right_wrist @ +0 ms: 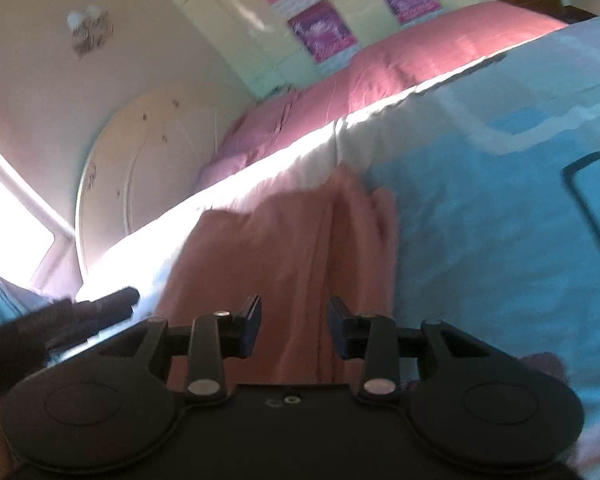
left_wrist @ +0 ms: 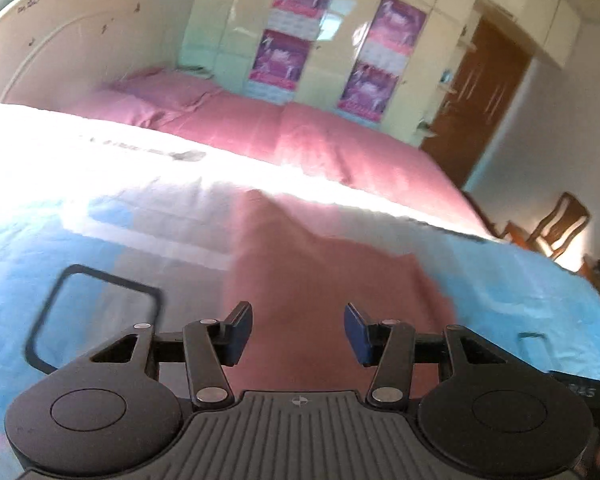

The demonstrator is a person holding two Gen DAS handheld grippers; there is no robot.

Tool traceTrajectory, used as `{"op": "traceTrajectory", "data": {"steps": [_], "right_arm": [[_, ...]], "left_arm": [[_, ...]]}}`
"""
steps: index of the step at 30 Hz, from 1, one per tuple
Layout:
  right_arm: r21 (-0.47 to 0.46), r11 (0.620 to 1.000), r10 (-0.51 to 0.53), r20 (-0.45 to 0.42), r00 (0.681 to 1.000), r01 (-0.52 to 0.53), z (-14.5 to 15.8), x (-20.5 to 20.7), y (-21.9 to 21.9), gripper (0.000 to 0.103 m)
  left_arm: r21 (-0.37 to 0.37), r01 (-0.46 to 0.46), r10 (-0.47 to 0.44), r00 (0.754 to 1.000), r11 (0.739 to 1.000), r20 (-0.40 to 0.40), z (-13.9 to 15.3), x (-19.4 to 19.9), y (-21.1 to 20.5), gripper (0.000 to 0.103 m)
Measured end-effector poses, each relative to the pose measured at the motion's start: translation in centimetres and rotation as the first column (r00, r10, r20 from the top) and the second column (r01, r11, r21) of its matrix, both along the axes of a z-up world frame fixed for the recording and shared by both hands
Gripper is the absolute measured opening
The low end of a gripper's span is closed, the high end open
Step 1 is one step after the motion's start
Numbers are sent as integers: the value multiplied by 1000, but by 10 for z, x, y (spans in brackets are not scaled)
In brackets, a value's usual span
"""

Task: Fold small clothes
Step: 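Fold the corner over the shirt with the left gripper and release, then smooth the narrowed folded shirt with the left gripper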

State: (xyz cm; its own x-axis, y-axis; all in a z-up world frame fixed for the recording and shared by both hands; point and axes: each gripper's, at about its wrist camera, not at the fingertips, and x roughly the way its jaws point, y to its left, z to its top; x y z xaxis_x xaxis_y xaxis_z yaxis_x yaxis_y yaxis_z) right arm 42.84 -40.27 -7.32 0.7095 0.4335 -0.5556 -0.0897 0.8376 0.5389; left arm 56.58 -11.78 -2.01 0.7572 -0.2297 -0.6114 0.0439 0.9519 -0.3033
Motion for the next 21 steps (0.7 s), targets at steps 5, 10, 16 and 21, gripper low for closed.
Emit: {"op": "traceTrajectory", "data": {"steps": [5,10,16,21], "right_arm": [[-97,995,34,-47,998,-38,-12,15,18,36],[-168,984,41,-83,996,-54,-23,24,30,35],[-174,981,69,-81,994,-82,-22,30,35,29],[-162,981,90,-93,992,-104,-22,40,39,25]], "left_arm": [[28,6,-4,999,1000,-51,-29,2,22,50],[11,42,-41,992,999,-123,-71,-1,11,49],[-4,67,-67,988,998,-137,-91,6,6,50],[-29,91,-95,986,995,-141,-99,17,10,50]]}}
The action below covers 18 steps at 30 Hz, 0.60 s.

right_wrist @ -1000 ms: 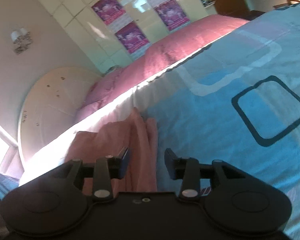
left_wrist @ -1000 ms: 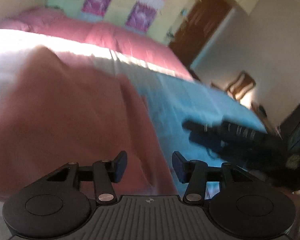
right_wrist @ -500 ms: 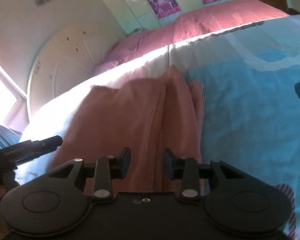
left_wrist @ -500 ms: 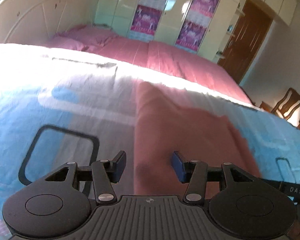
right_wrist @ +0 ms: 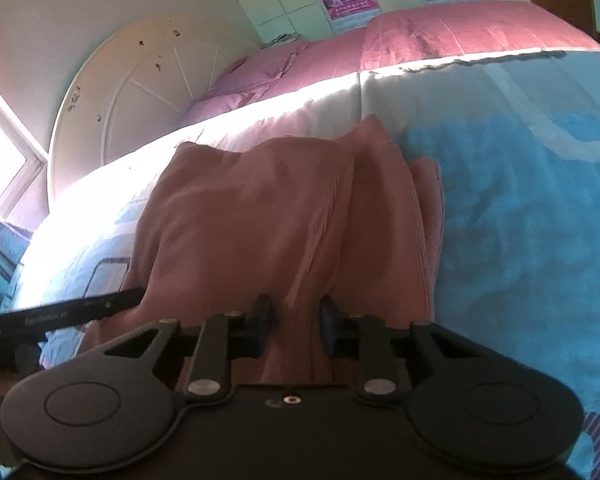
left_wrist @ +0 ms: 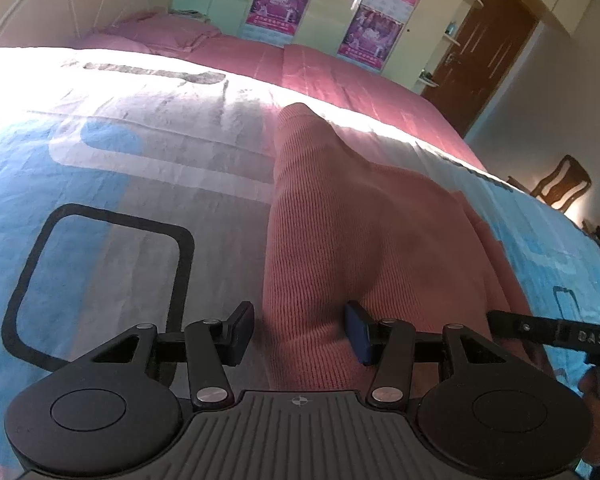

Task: Fold small clothes
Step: 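Smooth the narrowed folded shirt with the left gripper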

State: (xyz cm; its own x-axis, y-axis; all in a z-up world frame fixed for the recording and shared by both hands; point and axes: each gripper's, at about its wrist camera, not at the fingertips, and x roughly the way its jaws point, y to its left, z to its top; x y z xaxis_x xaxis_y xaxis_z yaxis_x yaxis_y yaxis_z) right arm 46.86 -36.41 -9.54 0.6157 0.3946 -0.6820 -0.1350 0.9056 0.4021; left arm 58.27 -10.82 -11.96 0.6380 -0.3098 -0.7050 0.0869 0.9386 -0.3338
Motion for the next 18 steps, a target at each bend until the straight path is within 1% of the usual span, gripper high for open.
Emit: {"op": "traceTrajectory", "data": {"steps": [1,2,4,6,8,10,12,14,15,16,17,18], "right_arm": [[0,1000,-7,-2,1000,7,-1,1,1,21],[-25,1000,-9,6,1000,9,0,1,4,13],[-105,994,7,28,1000,-4,5,1,16,11],[-201,979,35,76,996,-19,17,-5,30,11],[-250,968,48,113,992,-18,30,-11,36,10],[-269,963,48,146,988,-7,43,-16,33,10],[-274,962,44,172,984,5,57,-24,24,10],[-306,951,26,192,981,34,62,-34,14,10],[-302,952,6,186,983,51,59,-37,4,10],[-289,955,-21,161,987,67,50,-35,-6,10],[-284,955,-53,108,993,82,34,-30,-16,10],[-269,960,-61,77,995,79,24,-27,-21,10]], "left_arm": [[-2,6,-6,1000,1000,0,1,0,1,50],[-2,11,-11,1000,1000,7,3,0,2,50],[7,12,-12,1000,1000,24,9,1,3,50],[24,21,-23,998,999,53,17,-2,0,49],[38,47,-51,993,998,107,31,-7,-8,49],[45,104,-110,983,994,148,46,-12,-22,49],[81,179,-188,974,981,126,51,-10,-46,49],[78,237,-244,966,968,88,46,-10,-68,49],[100,272,-279,958,957,63,40,-11,-81,49],[119,283,-291,955,952,56,35,-12,-89,49],[129,279,-288,956,952,58,31,-14,-94,49],[131,270,-279,958,954,60,31,-16,-96,49]]}}
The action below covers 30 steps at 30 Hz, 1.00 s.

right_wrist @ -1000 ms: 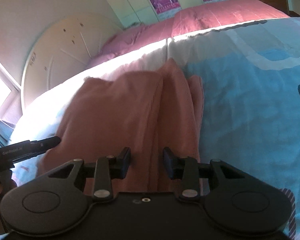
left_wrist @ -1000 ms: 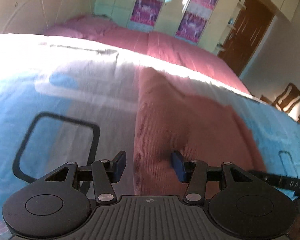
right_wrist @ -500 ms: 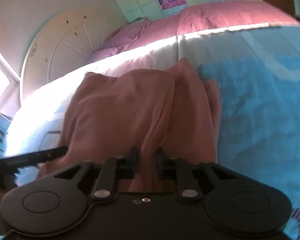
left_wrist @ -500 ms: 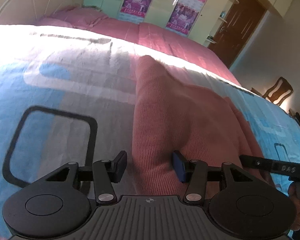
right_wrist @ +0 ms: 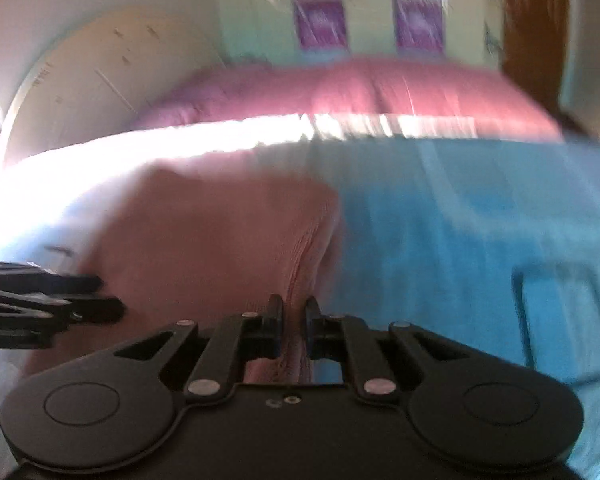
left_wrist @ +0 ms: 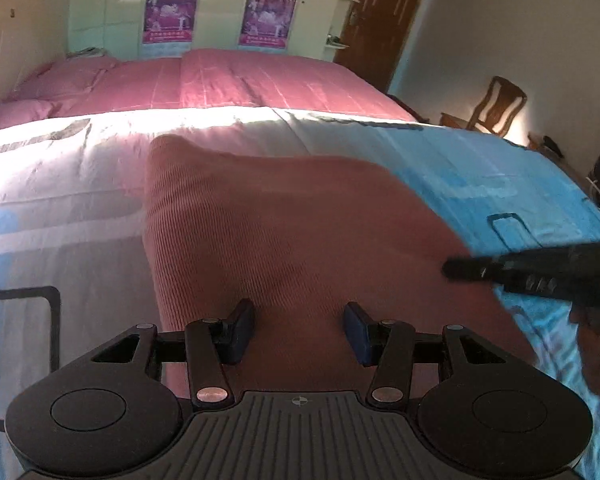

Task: Fold small clothes

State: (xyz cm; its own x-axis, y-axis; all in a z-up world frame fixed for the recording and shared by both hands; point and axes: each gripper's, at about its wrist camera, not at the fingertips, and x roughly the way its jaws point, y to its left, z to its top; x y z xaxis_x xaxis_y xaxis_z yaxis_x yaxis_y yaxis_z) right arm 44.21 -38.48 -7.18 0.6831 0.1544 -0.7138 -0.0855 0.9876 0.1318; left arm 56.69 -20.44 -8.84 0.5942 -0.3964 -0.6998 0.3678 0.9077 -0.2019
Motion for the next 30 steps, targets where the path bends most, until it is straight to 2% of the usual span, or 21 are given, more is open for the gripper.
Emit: {"op": "traceTrajectory", "data": {"steps": [3,6,10,15,16,17,18,22,24,26,27,29,30], "right_arm": [[25,1000,8,10,1000,-8,-8,-2,-2,11],[57,998,4,-4,1000,-4,-9,-1,-8,11],[36,999,8,-18,1000,-7,-24,6,-5,11],[26,1000,-2,-17,1000,2,-21,-1,-1,11],[16,1000,-5,-19,1000,6,-19,-3,0,14],[0,1000,-16,-21,1000,16,-15,-6,1,26],[-22,1000,-20,-19,1000,20,-8,-13,3,28],[-27,999,21,-32,999,-22,-1,-47,6,26],[-39,999,26,-48,999,-28,-9,-65,9,18],[-61,998,29,-76,997,-33,-23,-76,11,18],[-44,999,17,-62,998,-19,-25,-80,9,18],[-37,999,2,-58,998,-4,-19,-79,9,20],[-35,999,-5,-30,1000,4,-11,-79,8,20]], "left_arm": [[-22,-7,7,1000,1000,-12,6,-1,5,49],[-4,10,-10,1000,1000,-16,3,-3,11,49],[-2,3,-3,1000,1000,-1,-8,-2,12,49],[-19,-34,34,999,999,7,-3,-15,13,49],[-28,-32,32,999,999,17,0,-22,14,49],[-38,-34,35,999,999,28,2,-30,16,49],[-44,-37,39,999,998,31,3,-36,18,49],[-28,-50,52,997,998,61,3,-55,21,49],[-19,-47,48,997,999,62,1,-62,22,49],[9,-30,29,998,1000,48,-6,-69,21,49],[26,-17,15,999,1000,49,-8,-71,20,49],[60,18,-22,997,998,67,-5,-73,19,50],[43,22,-26,996,999,89,1,-72,22,50]]}}
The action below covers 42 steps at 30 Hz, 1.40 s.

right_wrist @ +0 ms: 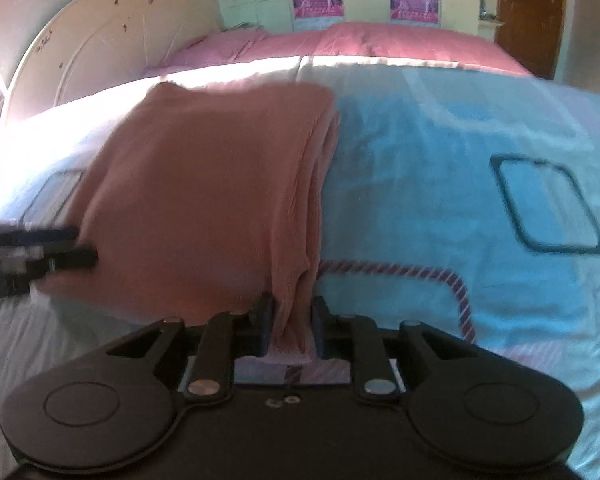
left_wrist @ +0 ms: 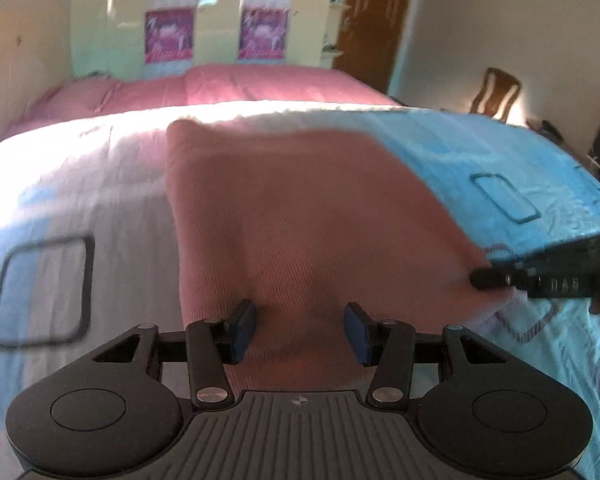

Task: Fold small clothes

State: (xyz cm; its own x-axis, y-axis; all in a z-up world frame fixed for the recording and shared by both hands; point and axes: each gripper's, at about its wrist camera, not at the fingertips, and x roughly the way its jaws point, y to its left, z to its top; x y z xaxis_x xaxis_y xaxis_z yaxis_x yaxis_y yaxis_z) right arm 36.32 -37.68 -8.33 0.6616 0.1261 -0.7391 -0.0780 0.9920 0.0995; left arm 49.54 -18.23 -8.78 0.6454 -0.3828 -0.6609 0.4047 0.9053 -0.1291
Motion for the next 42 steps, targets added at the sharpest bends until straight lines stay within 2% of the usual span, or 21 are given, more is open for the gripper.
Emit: {"op": "traceTrajectory", "data": {"steps": [2,6,10,13,14,15,16,17,20,22,24,26,27,30,32,33,36,38,40,41,42], "right_arm": [[-1,1000,10,72,997,-10,18,4,0,20],[-21,1000,25,158,987,-22,39,48,8,19],[-4,999,35,175,984,-34,38,111,21,18],[-17,999,45,150,988,-43,24,142,29,19],[-33,998,54,134,989,-50,16,149,31,15],[-78,996,52,78,996,-46,3,156,34,13],[-105,993,48,34,998,-44,-9,161,35,13],[-110,993,53,64,997,-46,-11,159,34,13],[-118,992,54,72,996,-45,-10,154,35,13],[-94,995,39,89,995,-30,-5,149,31,18],[-69,998,13,147,989,-3,6,136,24,27],[-78,997,22,143,990,-11,4,132,21,21],[-105,994,23,100,995,-12,-6,136,21,21],[-179,983,43,96,994,-25,-11,141,32,21],[-187,982,47,102,994,-27,-2,140,35,21],[-159,987,51,136,989,-29,5,136,33,20],[-149,988,64,186,981,-36,16,145,35,19],[-154,988,41,154,987,-17,13,163,35,18],[-183,983,22,51,998,-12,-6,180,32,20],[-193,981,38,57,998,-26,-9,180,32,20],[-195,980,47,62,997,-34,-5,175,31,23]], "left_arm": [[-48,-13,15,999,999,40,14,14,8,50],[-67,-87,94,990,994,101,34,70,16,50],[-112,-105,111,992,988,51,32,125,19,50],[-131,-84,81,996,988,-28,9,147,13,50],[-113,-94,86,993,989,-75,-5,153,9,50],[-91,-106,96,989,990,-113,-18,157,7,49],[-108,-106,98,992,988,-83,-24,152,7,49],[-110,-107,99,992,988,-72,-25,150,7,49],[-82,-112,109,993,990,-44,-19,143,2,50],[-60,-112,113,994,992,13,-8,130,0,50],[-37,-106,108,993,994,53,-1,119,-1,50],[65,-99,97,995,993,22,-9,125,-8,50],[103,-87,84,996,991,33,-14,125,-13,50],[191,-76,64,996,979,64,-10,124,-26,50],[151,-70,57,994,986,90,3,124,-23,50],[119,-68,56,993,991,101,7,125,-19,50],[85,-82,75,994,993,80,9,141,-14,50],[101,-94,96,995,990,-16,-5,161,-14,50],[95,-84,87,996,992,-22,-10,164,-12,53],[86,-89,91,996,992,-23,-6,161,-10,53],[72,-89,90,996,993,-7,-1,155,-6,59]]}}
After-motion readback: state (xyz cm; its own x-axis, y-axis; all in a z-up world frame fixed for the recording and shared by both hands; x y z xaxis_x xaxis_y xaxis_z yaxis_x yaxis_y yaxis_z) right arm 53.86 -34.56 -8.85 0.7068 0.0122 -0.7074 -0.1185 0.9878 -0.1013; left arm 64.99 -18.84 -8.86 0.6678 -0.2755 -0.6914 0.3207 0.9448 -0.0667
